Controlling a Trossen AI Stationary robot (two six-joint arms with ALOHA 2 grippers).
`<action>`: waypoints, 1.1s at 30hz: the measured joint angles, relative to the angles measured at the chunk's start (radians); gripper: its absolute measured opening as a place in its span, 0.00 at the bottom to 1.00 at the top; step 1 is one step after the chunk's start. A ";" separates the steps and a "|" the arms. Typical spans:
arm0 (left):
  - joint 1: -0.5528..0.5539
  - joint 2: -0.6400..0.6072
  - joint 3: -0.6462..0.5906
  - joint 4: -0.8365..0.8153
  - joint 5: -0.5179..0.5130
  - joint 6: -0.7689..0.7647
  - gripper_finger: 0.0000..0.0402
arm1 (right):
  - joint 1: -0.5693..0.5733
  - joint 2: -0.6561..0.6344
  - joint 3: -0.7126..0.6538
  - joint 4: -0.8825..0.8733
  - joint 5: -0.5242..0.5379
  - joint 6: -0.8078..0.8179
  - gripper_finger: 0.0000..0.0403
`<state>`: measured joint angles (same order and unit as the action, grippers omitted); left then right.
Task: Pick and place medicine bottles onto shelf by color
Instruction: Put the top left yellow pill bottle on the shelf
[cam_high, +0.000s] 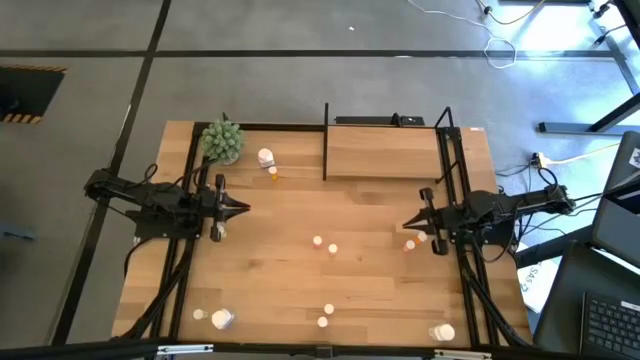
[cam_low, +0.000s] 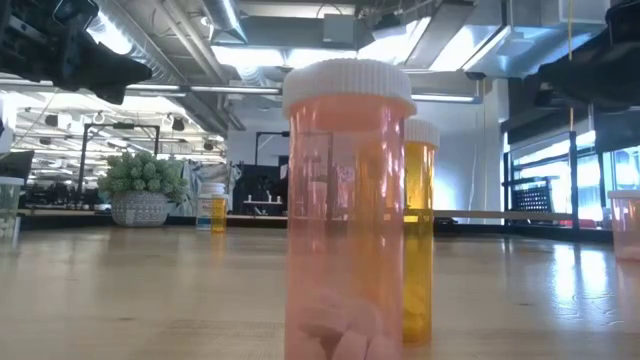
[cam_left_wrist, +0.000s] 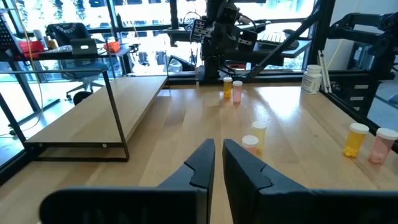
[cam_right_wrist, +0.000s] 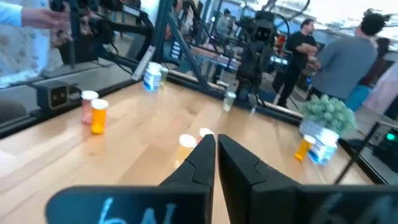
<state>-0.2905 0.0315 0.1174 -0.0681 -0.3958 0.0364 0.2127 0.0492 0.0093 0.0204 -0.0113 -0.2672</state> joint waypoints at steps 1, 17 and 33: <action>0.000 0.000 0.000 0.000 0.000 0.000 0.07 | 0.000 0.005 0.000 0.001 0.013 0.000 0.06; 0.000 0.022 0.126 0.027 -0.033 0.132 0.07 | 0.000 0.046 0.000 0.029 0.169 0.031 0.06; 0.000 0.558 0.686 -0.511 -0.032 -0.077 0.07 | 0.000 0.046 0.000 0.029 0.169 0.053 0.06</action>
<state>-0.2905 0.5892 0.8033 -0.5790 -0.4278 -0.0403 0.2123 0.0956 0.0093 0.0490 0.1574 -0.2138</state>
